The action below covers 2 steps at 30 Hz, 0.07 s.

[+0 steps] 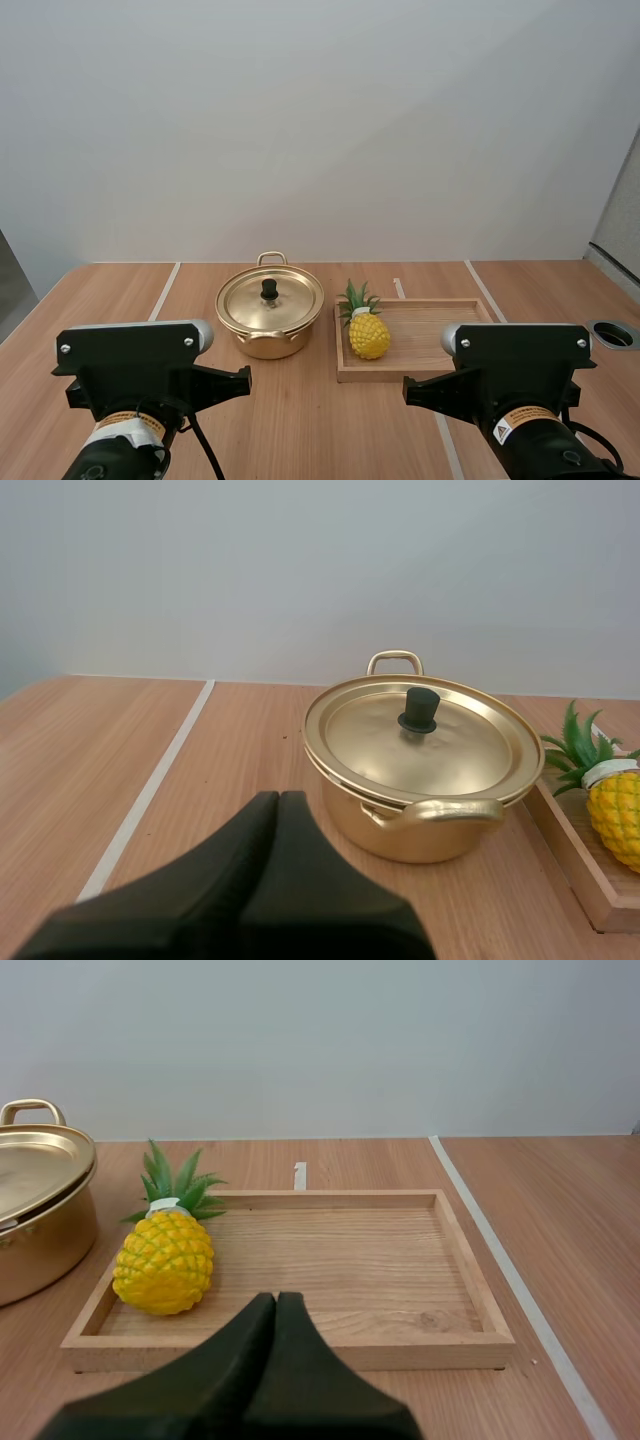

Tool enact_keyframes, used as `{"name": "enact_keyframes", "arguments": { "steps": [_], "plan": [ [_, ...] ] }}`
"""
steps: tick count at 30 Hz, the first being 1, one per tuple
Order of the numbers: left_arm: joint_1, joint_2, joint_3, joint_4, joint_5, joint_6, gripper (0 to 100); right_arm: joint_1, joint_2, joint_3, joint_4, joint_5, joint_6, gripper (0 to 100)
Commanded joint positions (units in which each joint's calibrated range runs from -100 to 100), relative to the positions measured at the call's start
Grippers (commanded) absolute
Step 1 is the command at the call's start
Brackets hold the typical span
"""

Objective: Open the pot, put the grape inside, and close it

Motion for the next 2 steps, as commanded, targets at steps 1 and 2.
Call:
{"name": "enact_keyframes", "arguments": {
  "steps": [1, 2],
  "plan": [
    [0.0, -0.24, 0.13, -0.71, -0.71, -0.37, 0, -0.17, -0.44, 0.0, 0.05, 0.02, 0.0, 0],
    [0.0, -0.24, 0.13, -0.71, -0.71, -0.37, 0, -0.17, -0.44, 0.0, 0.05, 0.02, 0.0, 0]
  ]
}}
